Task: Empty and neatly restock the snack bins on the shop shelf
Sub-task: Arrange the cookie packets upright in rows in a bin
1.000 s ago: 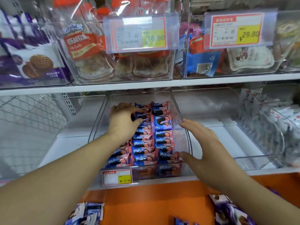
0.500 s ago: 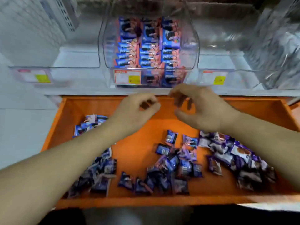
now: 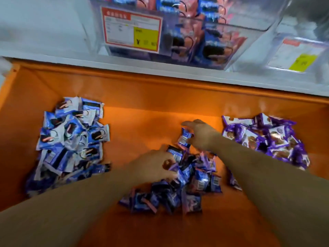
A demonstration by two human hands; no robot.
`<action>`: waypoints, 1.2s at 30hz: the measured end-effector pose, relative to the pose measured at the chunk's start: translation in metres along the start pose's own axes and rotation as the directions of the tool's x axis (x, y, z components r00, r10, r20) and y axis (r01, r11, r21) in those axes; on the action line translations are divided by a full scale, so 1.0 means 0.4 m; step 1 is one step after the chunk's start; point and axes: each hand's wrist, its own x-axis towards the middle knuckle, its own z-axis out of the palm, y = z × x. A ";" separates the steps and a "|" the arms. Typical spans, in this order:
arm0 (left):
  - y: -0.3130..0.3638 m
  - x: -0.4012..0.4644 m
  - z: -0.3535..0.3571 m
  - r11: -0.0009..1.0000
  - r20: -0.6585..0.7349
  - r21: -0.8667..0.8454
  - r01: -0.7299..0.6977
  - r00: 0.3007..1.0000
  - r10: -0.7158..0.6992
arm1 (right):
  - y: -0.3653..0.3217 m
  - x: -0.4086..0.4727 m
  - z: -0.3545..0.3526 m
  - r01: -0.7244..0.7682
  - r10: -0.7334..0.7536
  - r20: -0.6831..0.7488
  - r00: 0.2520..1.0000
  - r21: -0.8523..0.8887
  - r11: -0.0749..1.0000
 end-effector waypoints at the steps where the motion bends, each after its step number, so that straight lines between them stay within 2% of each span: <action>1: -0.004 0.017 0.011 1.000 0.010 -0.017 0.020 1.000 -0.020 | 0.007 0.017 0.021 -0.022 0.022 -0.016 1.000 0.008 1.000; 4: -0.030 0.050 0.044 0.996 -0.035 -0.089 0.009 0.999 -0.013 | 0.012 0.044 0.068 -0.076 0.085 -0.115 0.990 0.077 0.994; 8: -0.043 0.026 0.025 0.970 -0.081 -0.244 0.007 0.996 -0.028 | -0.006 0.030 0.050 -0.064 0.089 -0.127 0.988 0.188 0.980; 12: -0.031 -0.050 -0.048 0.967 -0.165 -0.249 0.045 0.982 -0.089 | -0.049 -0.037 -0.041 0.024 0.013 -0.147 0.989 0.246 0.969; 18: 0.038 -0.242 -0.236 0.918 -0.291 -0.393 0.048 0.941 -0.174 | -0.203 -0.235 -0.256 0.179 -0.128 -0.190 0.973 0.280 0.943; 22: 0.152 -0.383 -0.352 0.832 -0.436 -0.551 -0.064 0.872 -0.221 | -0.294 -0.394 -0.380 0.326 -0.171 -0.371 0.913 0.410 0.852; 26: 0.263 -0.519 -0.425 0.763 -0.550 -0.608 -0.219 0.809 -0.207 | -0.364 -0.536 -0.472 0.465 -0.107 -0.637 0.764 0.427 0.776; 29: 0.326 -0.595 -0.436 0.696 -0.599 -0.638 -0.329 0.780 -0.180 | -0.408 -0.623 -0.497 0.542 -0.072 -0.736 0.673 0.425 0.726; 31: 0.355 -0.624 -0.429 0.627 -0.603 -0.678 -0.384 0.779 -0.175 | -0.435 -0.663 -0.497 0.574 -0.080 -0.718 0.691 0.479 0.664; 33: 0.370 -0.637 -0.425 0.568 -0.609 -0.702 -0.430 0.776 -0.166 | -0.464 -0.693 -0.495 0.622 -0.130 -0.678 0.724 0.559 0.548; 36: 0.385 -0.641 -0.430 0.509 -0.617 -0.721 -0.470 0.770 -0.164 | -0.484 -0.703 -0.506 0.674 -0.077 -0.721 0.689 0.597 0.436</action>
